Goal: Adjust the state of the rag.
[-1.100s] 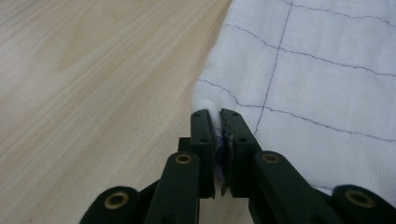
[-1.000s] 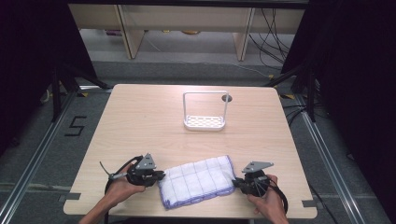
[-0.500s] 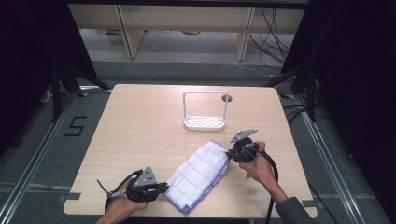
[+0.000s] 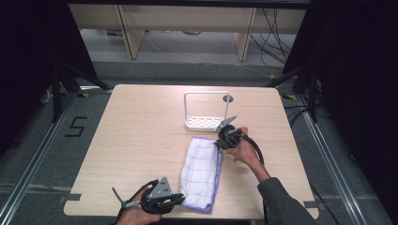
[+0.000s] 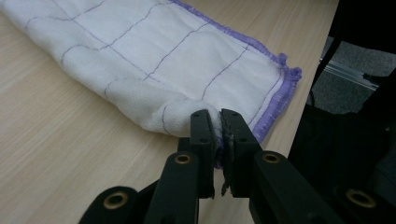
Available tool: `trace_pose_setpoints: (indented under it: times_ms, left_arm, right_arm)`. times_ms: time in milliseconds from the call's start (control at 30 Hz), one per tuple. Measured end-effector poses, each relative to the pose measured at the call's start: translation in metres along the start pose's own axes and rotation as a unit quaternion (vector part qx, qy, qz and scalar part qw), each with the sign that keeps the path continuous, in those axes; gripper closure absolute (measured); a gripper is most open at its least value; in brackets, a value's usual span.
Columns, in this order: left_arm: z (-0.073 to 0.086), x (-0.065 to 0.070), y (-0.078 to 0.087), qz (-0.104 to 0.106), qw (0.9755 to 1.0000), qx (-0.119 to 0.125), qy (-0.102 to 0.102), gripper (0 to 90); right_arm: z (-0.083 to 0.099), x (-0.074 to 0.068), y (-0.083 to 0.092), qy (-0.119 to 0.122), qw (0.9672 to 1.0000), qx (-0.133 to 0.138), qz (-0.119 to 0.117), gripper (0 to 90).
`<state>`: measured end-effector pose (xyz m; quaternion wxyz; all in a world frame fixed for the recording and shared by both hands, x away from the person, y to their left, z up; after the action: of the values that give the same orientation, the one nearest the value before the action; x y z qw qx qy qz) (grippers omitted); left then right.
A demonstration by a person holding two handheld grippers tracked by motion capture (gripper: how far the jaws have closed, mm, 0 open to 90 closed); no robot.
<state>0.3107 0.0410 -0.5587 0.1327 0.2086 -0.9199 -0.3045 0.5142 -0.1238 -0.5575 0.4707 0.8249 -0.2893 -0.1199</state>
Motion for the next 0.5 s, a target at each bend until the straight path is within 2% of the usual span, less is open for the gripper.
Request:
trace_pose_setpoints:
  times_ms: [33,67,133,167,200,233,333,433,500]
  left_arm:
    - [-0.003,0.003,-0.003,0.002,1.0000,0.007,0.000,83.6]
    - [-0.004,0.004,-0.005,0.004,0.9999,0.004,-0.009,83.6]
    - [-0.006,0.007,-0.008,0.004,1.0000,0.004,-0.006,83.4]
    - [-0.006,0.007,-0.008,0.004,0.9999,0.002,-0.013,83.4]
    - [-0.006,0.008,-0.009,0.005,1.0000,0.000,-0.005,83.4]
    - [-0.007,0.008,-0.010,0.006,0.9999,0.002,-0.009,83.3]
    - [-0.007,0.009,-0.011,0.005,0.9999,0.004,-0.010,82.9]
    - [-0.005,0.009,-0.013,0.010,0.9999,0.002,-0.013,81.6]
    - [-0.003,0.010,-0.014,0.021,0.9997,-0.006,-0.010,79.1]
  right_arm:
    - [-0.002,0.000,-0.002,0.001,1.0000,-0.003,0.001,84.5]
    - [-0.004,0.001,-0.004,0.000,1.0000,-0.002,0.006,84.4]
    - [-0.007,0.002,-0.005,-0.004,1.0000,0.001,0.006,84.4]
    - [-0.008,0.002,-0.005,-0.005,1.0000,-0.002,0.003,84.4]
    - [-0.009,0.002,-0.007,0.002,1.0000,0.000,0.001,84.3]
    - [-0.009,0.002,-0.007,-0.006,1.0000,-0.003,0.004,84.3]
    - [-0.009,0.004,-0.008,-0.003,1.0000,-0.001,0.000,83.8]
    - [-0.008,0.005,-0.010,-0.010,0.9999,0.001,-0.006,82.8]
    - [-0.009,0.006,-0.010,-0.012,0.9999,0.002,0.001,77.5]
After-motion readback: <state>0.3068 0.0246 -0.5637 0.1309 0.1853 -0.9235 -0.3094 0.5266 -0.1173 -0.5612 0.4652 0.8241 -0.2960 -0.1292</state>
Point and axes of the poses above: each handheld gripper's, and its own axes: y roughly backward along the jaws, z roughly out of its underside, x roughly to its right, the point moved 9 cm from there along -y, roughly forward along the jaws, and after that the axes turned 1 degree about z, right-handed, at the moved point
